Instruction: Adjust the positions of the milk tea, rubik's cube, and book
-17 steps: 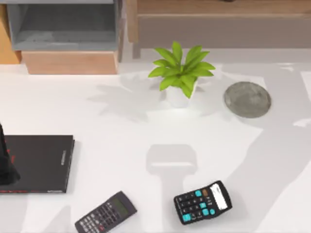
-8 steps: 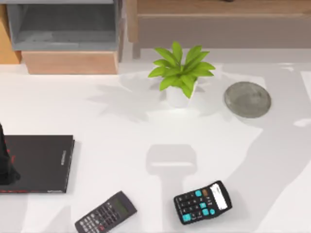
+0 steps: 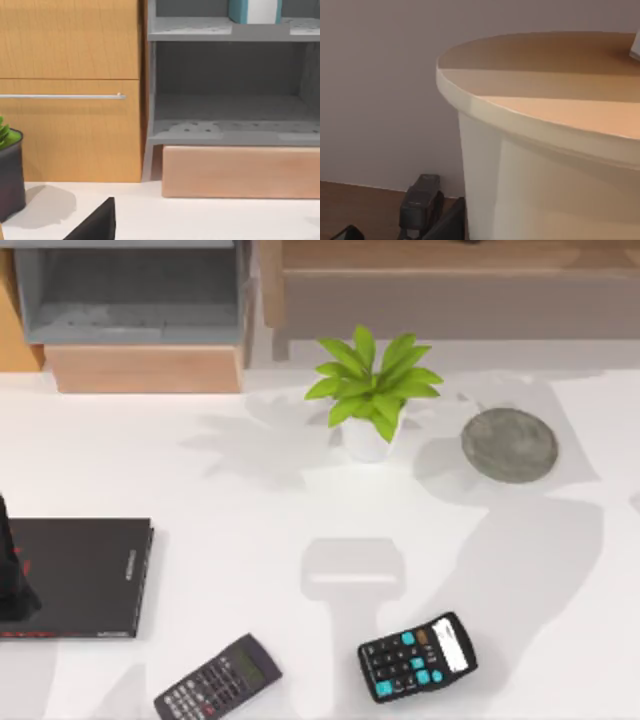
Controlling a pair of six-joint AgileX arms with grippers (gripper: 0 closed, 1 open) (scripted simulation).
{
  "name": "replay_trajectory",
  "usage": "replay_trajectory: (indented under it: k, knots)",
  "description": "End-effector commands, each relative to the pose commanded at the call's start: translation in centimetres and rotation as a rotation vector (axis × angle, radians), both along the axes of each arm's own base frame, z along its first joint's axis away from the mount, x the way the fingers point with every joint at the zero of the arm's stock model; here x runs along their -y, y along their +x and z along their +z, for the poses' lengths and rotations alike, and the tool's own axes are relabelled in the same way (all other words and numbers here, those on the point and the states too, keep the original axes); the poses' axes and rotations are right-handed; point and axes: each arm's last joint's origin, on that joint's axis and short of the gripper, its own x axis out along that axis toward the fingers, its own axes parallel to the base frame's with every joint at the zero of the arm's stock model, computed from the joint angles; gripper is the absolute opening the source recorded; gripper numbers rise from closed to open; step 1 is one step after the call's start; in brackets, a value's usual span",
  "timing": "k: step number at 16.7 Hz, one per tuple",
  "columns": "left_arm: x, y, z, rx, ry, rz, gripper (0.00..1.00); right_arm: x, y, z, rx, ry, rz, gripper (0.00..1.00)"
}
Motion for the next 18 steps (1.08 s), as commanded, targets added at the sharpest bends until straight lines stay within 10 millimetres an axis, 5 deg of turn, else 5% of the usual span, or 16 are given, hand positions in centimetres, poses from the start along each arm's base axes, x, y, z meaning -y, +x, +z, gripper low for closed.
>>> replay_trajectory:
  k: [4,10,16,18]
  knots:
    - [0.0,0.0,0.0,0.0,0.0,0.0,1.0,-1.5,-2.5,1.2,0.02,-0.022,0.049,0.0]
    - [0.0,0.0,0.0,0.0,0.0,0.0,1.0,3.8,-7.7,0.0,-0.046,0.05,-0.121,0.0]
    - [0.0,0.0,0.0,0.0,0.0,0.0,1.0,4.2,-7.9,-0.4,-0.058,0.064,-0.135,0.0]
    - [0.0,0.0,0.0,0.0,0.0,0.0,1.0,2.8,-7.9,-0.4,-0.036,0.043,-0.135,0.0]
